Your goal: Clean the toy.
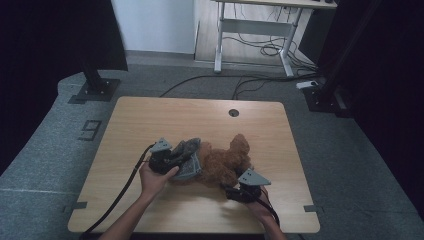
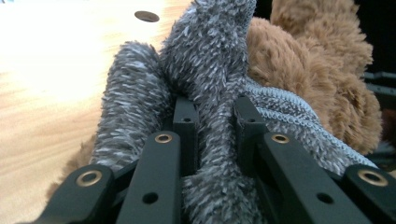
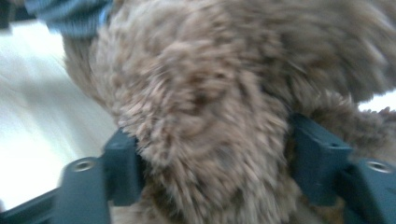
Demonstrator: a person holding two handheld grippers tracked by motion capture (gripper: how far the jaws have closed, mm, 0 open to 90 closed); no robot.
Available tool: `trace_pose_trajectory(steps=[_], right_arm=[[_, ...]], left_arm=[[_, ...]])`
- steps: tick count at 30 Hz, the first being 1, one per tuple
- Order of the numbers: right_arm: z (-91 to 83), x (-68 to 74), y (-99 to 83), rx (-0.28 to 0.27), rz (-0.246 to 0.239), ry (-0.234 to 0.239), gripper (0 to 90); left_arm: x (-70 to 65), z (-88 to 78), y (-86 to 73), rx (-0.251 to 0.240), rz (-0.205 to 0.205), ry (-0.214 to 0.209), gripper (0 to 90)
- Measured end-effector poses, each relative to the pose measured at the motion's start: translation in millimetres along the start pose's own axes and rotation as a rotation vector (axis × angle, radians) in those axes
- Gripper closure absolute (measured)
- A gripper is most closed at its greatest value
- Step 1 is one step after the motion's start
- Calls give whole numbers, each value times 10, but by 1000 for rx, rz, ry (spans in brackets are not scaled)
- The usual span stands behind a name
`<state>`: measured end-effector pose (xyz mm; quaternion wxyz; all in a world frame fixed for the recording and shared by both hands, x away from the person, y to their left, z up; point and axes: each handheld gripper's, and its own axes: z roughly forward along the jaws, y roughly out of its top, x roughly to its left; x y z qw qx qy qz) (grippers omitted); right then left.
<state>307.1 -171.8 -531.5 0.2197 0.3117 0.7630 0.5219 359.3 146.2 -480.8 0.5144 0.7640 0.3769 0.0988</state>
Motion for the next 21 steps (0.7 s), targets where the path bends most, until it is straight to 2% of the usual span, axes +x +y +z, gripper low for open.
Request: trace_pose_trajectory(steps=[4, 7, 10, 13, 15, 17, 19, 21], right_arm=[[-125, -92, 15, -44, 100, 47, 192], [-148, -166, 60, -50, 136, 65, 158], [-73, -164, 107, -25, 124, 88, 140], [53, -111, 128, 5, 105, 136, 167], [110, -79, 121, 13, 77, 120, 230], [114, -82, 113, 8, 75, 101, 301], [105, -67, 103, 4, 50, 73, 357], [91, -53, 93, 0, 35, 52, 391]], left_arm=[[-48, -66, -125, -26, 8, -19, 755], [-83, -101, -173, -32, 14, -28, 754], [-100, -124, -198, -35, 17, -30, 754], [-100, -137, -193, -31, 14, -30, 754], [-83, -148, -165, -30, -5, -39, 751], [-87, -156, -88, -24, -21, -54, 749], [-147, -152, -1, -25, -8, -61, 747], [-258, -121, 112, -28, 11, -87, 745]])
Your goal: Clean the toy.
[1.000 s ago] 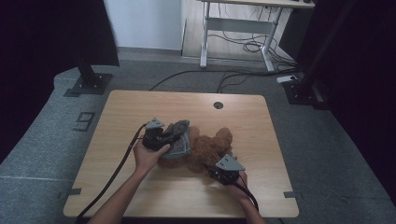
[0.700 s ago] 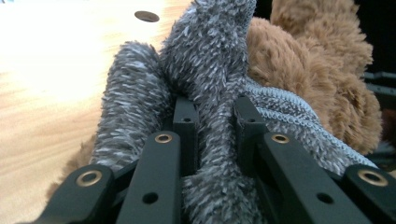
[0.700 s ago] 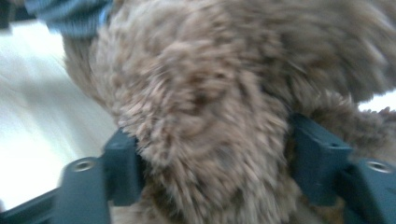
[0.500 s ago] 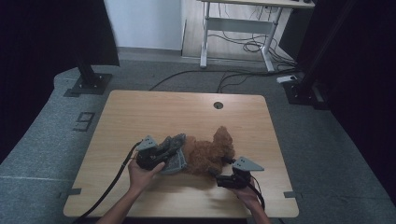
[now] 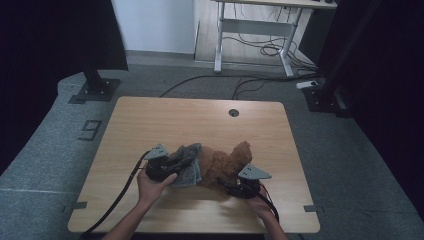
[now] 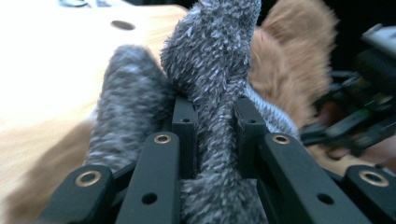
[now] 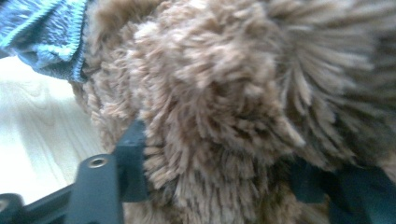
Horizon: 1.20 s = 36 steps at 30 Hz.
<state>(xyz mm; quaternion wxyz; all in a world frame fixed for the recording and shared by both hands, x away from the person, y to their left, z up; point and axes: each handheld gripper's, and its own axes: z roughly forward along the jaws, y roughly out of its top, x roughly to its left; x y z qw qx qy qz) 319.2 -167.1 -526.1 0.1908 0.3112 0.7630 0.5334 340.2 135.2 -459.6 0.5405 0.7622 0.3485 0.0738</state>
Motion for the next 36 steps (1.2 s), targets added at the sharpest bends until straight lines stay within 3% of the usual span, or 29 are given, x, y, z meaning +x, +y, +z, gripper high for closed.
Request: trace_pose_trajectory(steps=[4, 7, 9, 12, 15, 20, 28, 36], right_arm=[[8, 13, -16, -5, -4, -35, 422], [15, 37, -19, -8, -22, -50, 434], [11, 52, -20, -5, -32, -58, 443], [11, 82, -27, -13, -51, -74, 450], [4, 114, -48, -7, -68, -93, 464], [-7, 103, -57, -2, -69, -89, 473], [-9, 123, -69, 9, -72, -105, 481], [7, 100, -66, 9, -46, -118, 491]], left_arm=[[-293, 172, 229, -16, 45, -63, 739], [-493, 364, 376, -7, 85, -85, 734], [-586, 514, 444, 12, 96, -94, 732], [-663, 718, 458, 61, 130, -71, 720], [-609, 779, 391, 96, 152, -35, 727], [-501, 653, 326, 98, 175, 33, 737], [-136, 310, 140, 57, 117, 99, 743], [108, -73, 40, 29, 89, 173, 746]])
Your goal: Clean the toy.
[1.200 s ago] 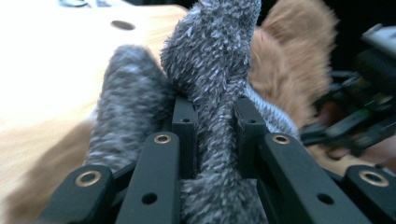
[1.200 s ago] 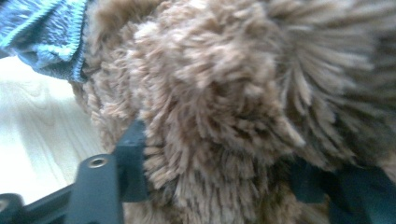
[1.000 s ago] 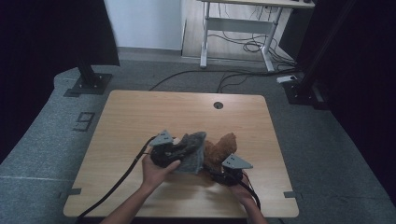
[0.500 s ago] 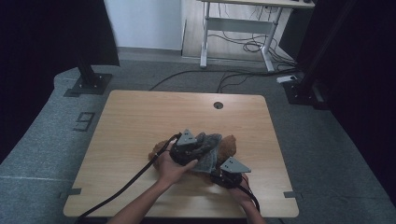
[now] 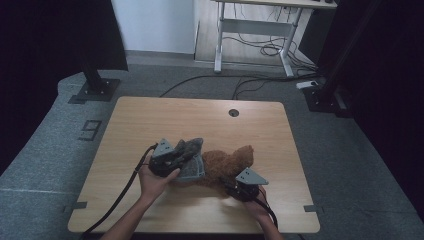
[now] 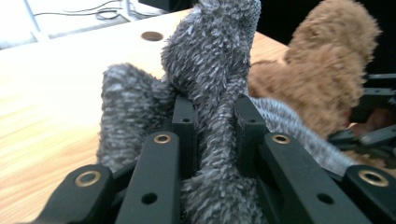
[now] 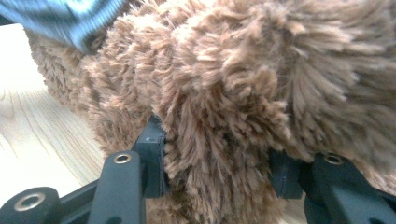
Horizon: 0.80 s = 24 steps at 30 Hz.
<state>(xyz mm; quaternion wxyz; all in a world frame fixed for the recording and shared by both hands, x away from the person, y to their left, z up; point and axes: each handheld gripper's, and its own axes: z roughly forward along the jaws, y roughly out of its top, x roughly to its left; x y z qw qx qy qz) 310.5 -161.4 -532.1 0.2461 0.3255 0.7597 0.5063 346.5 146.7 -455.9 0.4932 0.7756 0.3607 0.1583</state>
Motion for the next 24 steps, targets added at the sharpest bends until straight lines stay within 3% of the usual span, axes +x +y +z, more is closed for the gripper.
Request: trace_pose_trajectory(steps=[6, 9, 13, 17, 20, 24], right_arm=[[-1, -16, -8, -4, 7, -1, 492], [0, -19, -6, -2, 9, -5, 494], [0, -49, -16, -2, 25, -8, 502], [5, -50, -11, -2, 26, -15, 509], [4, -56, -14, -3, 32, -11, 510], [4, -52, -13, -2, 31, -8, 510]], left_arm=[[342, -95, -246, 16, -99, 29, 746], [523, -143, -390, 36, -149, 71, 747], [656, -178, -495, 46, -208, 64, 748], [488, -243, -314, -9, -162, 30, 751], [219, -217, -41, -55, -95, -36, 751], [-162, -2, 270, -62, -26, -135, 750]])
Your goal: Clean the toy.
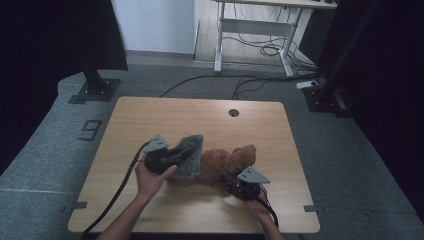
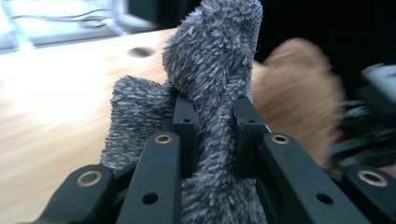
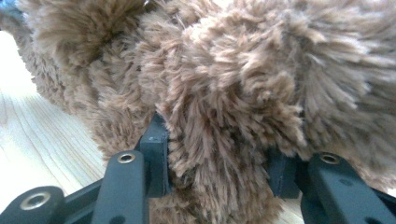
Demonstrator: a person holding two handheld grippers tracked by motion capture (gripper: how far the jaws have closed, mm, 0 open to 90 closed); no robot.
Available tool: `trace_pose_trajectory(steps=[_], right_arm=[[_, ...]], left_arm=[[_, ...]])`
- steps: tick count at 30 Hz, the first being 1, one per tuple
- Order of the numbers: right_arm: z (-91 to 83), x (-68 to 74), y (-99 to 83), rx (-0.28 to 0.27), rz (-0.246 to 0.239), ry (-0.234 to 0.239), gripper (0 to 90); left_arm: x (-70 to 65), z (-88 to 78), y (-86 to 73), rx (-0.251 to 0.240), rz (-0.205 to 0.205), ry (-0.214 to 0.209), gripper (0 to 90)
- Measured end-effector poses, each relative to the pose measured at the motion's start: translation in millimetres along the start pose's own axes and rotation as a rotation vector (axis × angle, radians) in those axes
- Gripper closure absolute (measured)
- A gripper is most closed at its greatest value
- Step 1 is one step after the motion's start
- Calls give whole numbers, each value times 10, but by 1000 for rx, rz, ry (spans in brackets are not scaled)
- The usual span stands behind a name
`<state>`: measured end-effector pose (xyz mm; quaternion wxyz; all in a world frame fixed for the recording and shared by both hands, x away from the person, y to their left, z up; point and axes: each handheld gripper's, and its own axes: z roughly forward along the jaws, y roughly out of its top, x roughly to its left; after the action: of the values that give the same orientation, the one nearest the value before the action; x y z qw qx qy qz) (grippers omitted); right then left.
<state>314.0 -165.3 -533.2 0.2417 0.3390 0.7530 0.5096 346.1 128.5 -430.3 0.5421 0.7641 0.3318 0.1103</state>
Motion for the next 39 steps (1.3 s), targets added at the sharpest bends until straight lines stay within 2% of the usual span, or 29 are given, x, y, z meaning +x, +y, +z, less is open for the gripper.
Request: trace_pose_trajectory(steps=[1, 4, 6, 8, 9, 11, 13, 17, 19, 23, 26, 30, 36, 39], right_arm=[[-1, -3, -1, 1, 3, 1, 510], [-2, -21, -5, 7, 9, 5, 510], [2, -38, -10, 7, 17, 11, 510], [2, -38, -8, 9, 19, 14, 511], [3, -31, -8, 7, 17, 13, 511], [1, -14, -11, 4, 7, 5, 511], [6, 5, -17, 11, -11, -5, 511], [16, 12, -11, 17, -19, -9, 516], [18, 13, -9, 17, -14, -10, 518], [9, 24, -11, 24, -19, -10, 520], [16, 38, -22, 29, -33, -11, 523], [19, 37, -28, 34, -22, -10, 525], [21, 36, -33, 39, -15, -11, 536], [22, 25, -42, 38, -10, -9, 538]], left_arm=[[-69, 61, 43, 2, 9, -19, 750], [-389, 307, 198, 8, 64, -89, 750], [-558, 472, 251, 12, 78, -128, 749], [-617, 633, 247, 42, 71, -142, 749], [-628, 699, 234, 60, 72, -135, 749], [-609, 866, 167, 113, 75, -107, 747], [-557, 922, 122, 135, 62, -109, 748], [-509, 840, 128, 138, 92, -58, 749], [-453, 774, 110, 136, 93, -35, 749], [-272, 574, -19, 121, 75, 7, 750], [-82, 391, -124, 100, 34, 44, 751], [95, 215, -209, 77, -12, 53, 752], [157, 72, -262, 52, -12, 52, 750], [203, -1, -293, 28, -35, 37, 749]])
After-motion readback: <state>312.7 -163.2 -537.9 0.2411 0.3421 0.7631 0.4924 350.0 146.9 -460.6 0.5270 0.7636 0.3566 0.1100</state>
